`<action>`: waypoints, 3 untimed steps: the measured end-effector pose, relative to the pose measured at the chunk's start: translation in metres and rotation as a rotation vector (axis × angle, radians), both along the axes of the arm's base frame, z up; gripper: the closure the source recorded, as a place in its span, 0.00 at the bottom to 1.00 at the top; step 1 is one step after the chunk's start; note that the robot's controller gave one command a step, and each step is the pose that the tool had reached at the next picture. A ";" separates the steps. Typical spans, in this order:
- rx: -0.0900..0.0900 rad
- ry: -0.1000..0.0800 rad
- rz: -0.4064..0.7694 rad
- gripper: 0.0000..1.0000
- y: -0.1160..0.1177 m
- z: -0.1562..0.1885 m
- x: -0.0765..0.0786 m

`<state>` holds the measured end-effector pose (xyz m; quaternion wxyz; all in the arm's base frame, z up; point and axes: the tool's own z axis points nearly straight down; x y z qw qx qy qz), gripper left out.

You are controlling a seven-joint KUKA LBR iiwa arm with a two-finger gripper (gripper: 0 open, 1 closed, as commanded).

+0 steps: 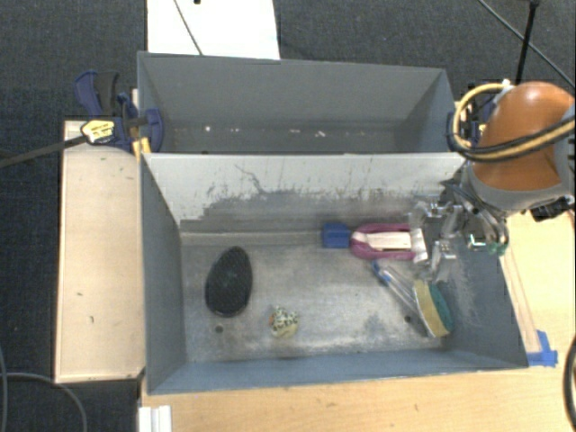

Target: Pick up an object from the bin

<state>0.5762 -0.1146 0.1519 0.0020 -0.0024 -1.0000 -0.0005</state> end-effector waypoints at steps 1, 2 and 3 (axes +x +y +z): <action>0.002 -0.015 0.136 0.00 -0.028 -0.076 -0.029; -0.006 -0.029 0.537 0.00 -0.011 -0.076 -0.068; -0.001 -0.014 0.410 0.00 0.007 -0.079 -0.091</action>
Offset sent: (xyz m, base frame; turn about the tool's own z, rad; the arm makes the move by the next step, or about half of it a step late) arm -0.0326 -0.0294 -0.0793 -0.1391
